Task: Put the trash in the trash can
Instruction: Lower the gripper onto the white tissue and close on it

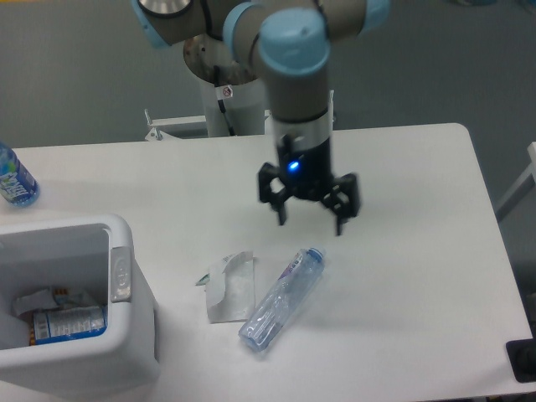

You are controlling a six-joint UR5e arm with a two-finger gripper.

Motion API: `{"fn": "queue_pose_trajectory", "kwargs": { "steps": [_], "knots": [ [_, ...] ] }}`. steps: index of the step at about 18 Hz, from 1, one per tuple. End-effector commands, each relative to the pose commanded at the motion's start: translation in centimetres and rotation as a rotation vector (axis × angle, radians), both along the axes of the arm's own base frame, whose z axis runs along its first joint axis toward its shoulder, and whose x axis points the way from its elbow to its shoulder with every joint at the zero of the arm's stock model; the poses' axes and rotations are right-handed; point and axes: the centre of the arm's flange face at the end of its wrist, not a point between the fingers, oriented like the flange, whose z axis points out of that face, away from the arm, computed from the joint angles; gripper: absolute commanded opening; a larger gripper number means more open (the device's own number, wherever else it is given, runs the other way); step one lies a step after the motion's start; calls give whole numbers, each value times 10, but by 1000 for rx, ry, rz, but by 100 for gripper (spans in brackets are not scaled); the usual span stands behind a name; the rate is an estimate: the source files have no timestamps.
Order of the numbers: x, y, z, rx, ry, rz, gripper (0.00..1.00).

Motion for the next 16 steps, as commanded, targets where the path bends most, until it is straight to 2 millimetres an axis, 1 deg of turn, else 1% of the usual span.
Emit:
{"fn": "queue_pose_trajectory", "kwargs": {
  "steps": [3, 4, 7, 8, 10, 12, 14, 16],
  "knots": [
    [7, 11, -35, 11, -109, 34, 100],
    [11, 18, -44, 15, -136, 37, 100],
    [12, 26, -72, -13, -174, 42, 100],
    [16, 29, -80, -24, -179, 36, 100],
    [16, 33, -88, -32, -192, 48, 100],
    [19, 39, -106, -55, -213, 53, 100],
    [22, 44, -108, -48, -213, 70, 100],
    [25, 49, -117, -38, -208, 86, 100]
  ]
}}
